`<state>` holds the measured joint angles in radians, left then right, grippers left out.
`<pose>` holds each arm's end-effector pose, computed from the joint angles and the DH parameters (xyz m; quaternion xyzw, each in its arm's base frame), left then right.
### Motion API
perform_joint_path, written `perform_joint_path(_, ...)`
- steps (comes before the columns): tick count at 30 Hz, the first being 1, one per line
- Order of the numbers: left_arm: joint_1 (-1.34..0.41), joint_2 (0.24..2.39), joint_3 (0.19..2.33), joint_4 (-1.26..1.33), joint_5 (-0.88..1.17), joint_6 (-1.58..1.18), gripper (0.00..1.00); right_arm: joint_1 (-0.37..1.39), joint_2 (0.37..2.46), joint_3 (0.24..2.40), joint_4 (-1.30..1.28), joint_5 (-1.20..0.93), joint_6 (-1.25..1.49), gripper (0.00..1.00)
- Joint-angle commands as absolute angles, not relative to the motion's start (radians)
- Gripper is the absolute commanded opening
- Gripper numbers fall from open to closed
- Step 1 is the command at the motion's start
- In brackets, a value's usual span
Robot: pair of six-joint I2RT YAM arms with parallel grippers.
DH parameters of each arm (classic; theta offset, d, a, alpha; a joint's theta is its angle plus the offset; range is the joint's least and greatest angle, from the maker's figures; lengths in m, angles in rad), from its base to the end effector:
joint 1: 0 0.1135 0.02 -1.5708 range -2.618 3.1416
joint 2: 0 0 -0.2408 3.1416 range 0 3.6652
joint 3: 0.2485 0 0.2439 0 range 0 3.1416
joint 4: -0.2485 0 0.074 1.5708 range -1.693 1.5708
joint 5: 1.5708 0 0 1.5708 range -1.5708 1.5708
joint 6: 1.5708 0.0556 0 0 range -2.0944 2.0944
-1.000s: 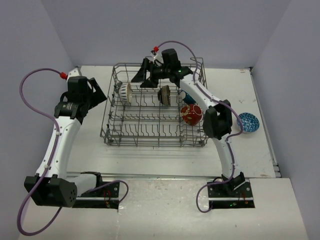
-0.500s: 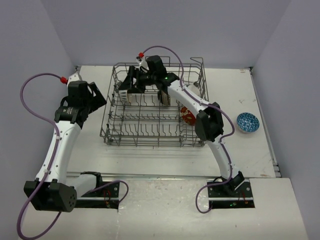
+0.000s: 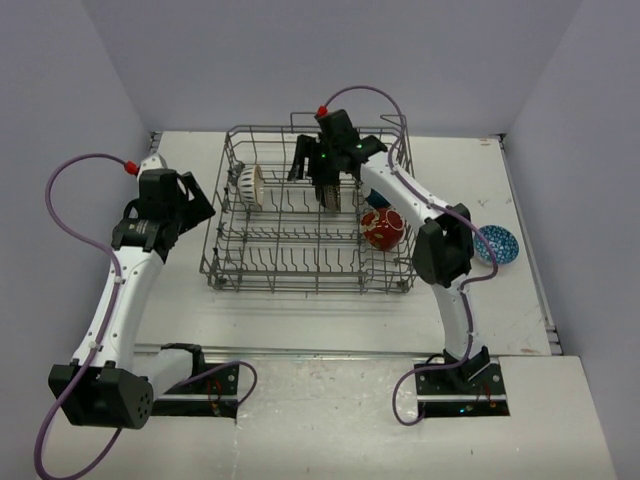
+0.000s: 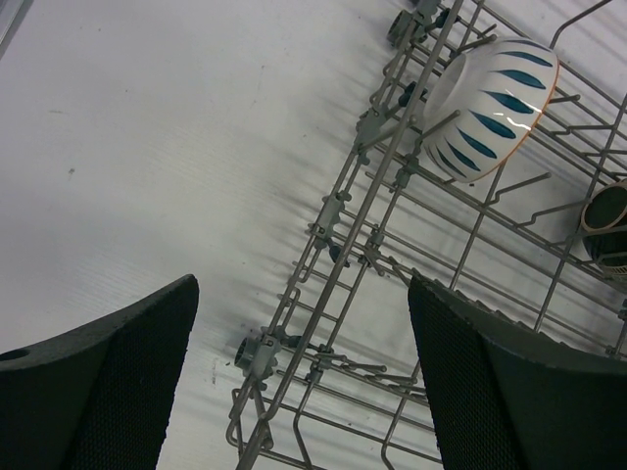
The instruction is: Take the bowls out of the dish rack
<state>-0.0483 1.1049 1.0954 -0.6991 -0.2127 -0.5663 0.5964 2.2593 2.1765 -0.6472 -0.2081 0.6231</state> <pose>0.2465 -0.0002 0.3028 -0.2742 0.8619 -0.0338 0.4252 0.4149 0.2955 0.2540 -0.0303 0.9085 0.3102 0.2785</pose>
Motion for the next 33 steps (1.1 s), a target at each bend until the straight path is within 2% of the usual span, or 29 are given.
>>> perform_joint_path(1,-0.054,1.104,1.088,-0.657,-0.195,-0.583,0.87,0.561,2.117,2.140,-0.686,-0.121,0.549,0.72)
perform_joint_path(14,-0.055,1.121,1.098,-0.649,-0.190,-0.538,0.87,0.470,2.103,2.095,-0.716,-0.135,0.543,0.72)
perform_joint_path(22,-0.055,1.126,1.097,-0.649,-0.183,-0.537,0.88,0.453,2.178,2.137,-0.719,-0.161,0.531,0.72)
perform_joint_path(33,-0.055,1.126,1.094,-0.646,-0.184,-0.557,0.87,0.453,2.201,2.051,-0.658,-0.215,0.534,0.70)
